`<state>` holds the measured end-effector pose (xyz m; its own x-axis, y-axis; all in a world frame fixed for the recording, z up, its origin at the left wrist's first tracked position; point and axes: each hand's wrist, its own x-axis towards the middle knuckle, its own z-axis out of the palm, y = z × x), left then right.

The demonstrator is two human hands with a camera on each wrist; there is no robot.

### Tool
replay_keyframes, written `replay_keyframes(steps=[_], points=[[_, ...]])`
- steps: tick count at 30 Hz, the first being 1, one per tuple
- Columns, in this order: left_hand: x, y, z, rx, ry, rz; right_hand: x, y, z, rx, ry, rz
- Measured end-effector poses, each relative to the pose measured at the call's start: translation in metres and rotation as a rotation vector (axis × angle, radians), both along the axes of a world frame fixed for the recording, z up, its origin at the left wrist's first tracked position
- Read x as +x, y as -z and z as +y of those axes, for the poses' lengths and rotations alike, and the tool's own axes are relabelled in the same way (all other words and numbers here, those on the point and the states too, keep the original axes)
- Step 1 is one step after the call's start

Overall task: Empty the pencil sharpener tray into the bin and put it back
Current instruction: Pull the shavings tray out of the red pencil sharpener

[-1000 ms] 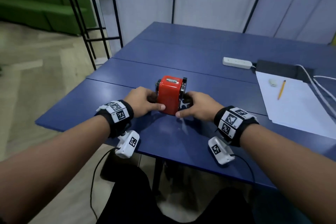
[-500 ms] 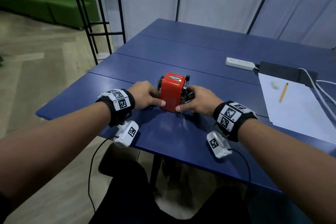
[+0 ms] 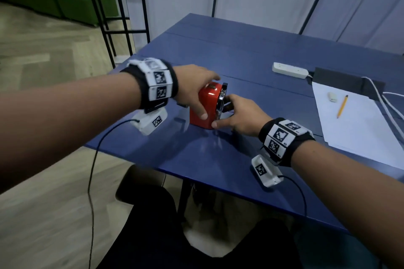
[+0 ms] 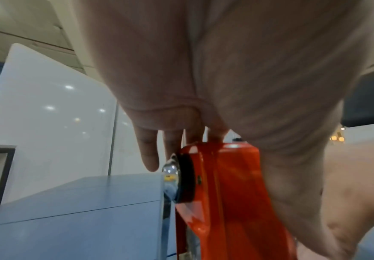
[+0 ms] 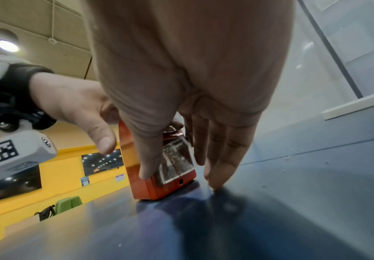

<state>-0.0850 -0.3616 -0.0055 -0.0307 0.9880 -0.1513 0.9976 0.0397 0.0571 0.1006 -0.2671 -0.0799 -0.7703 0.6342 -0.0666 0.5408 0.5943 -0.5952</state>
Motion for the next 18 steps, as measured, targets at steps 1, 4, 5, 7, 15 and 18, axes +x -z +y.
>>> replay_keyframes(steps=[1,4,5,7,15,18], points=[[0.004,0.003,0.005,-0.014,0.002,0.012,-0.002,0.002,0.000,0.015,0.007,-0.011],[0.011,0.005,0.013,-0.005,-0.010,0.052,-0.002,0.003,0.001,0.030,0.025,-0.014],[0.012,0.004,0.015,-0.005,-0.011,0.067,-0.002,0.003,0.002,0.038,0.030,-0.015],[0.012,0.002,0.017,-0.004,-0.007,0.077,-0.002,0.001,0.003,0.044,0.035,-0.028],[0.009,0.006,0.021,-0.001,-0.008,0.099,0.008,0.002,0.004,0.056,0.064,-0.026],[0.009,0.005,0.021,-0.010,-0.020,0.072,0.011,0.002,0.005,0.057,0.063,-0.030]])
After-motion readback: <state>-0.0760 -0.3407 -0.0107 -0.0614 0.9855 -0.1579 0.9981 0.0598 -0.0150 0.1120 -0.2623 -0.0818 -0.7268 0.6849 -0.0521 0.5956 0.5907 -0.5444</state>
